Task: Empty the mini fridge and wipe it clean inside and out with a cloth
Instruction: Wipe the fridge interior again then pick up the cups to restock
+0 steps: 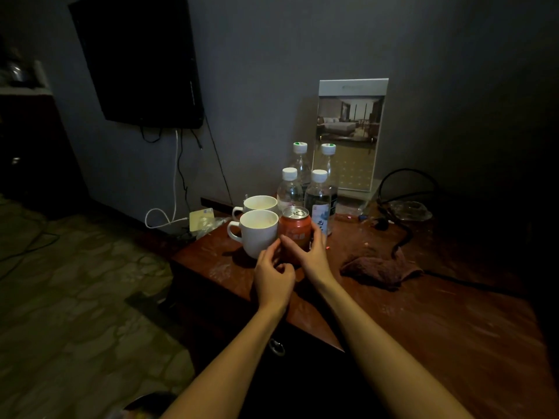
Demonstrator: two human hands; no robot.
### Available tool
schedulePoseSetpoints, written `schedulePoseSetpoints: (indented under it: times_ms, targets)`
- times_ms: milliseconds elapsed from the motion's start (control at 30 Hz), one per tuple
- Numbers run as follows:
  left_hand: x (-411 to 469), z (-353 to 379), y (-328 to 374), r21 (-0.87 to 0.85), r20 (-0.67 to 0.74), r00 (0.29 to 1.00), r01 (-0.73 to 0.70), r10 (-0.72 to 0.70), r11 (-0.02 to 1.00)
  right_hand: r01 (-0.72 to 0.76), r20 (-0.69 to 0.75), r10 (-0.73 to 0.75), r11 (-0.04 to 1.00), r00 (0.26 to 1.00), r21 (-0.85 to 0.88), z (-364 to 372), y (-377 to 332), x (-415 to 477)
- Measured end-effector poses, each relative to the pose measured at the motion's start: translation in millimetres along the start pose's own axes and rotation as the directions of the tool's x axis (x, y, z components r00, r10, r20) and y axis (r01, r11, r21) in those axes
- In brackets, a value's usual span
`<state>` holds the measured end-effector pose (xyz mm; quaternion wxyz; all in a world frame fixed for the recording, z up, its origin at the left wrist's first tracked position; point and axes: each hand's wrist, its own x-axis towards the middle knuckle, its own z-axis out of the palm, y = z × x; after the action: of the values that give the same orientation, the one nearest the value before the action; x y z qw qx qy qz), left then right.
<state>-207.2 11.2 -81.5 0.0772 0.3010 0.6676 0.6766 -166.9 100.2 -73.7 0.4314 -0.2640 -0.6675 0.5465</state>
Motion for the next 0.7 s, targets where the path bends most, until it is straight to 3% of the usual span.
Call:
schedulePoseSetpoints:
  times_ms: [333, 700]
  targets:
    - [0.2, 1.9, -3.0, 0.038, 0.001, 1.0, -0.024, 0.024, 0.999, 0.031, 0.009, -0.032, 0.999, 0.999, 0.033, -5.4, 7.8, 2.3]
    - [2.3, 3.4, -4.3, 0.116, 0.001, 1.0, -0.002, 0.001, 0.993, 0.055, 0.046, -0.053, 0.997, 0.998, -0.061, -4.8, 8.8, 1.3]
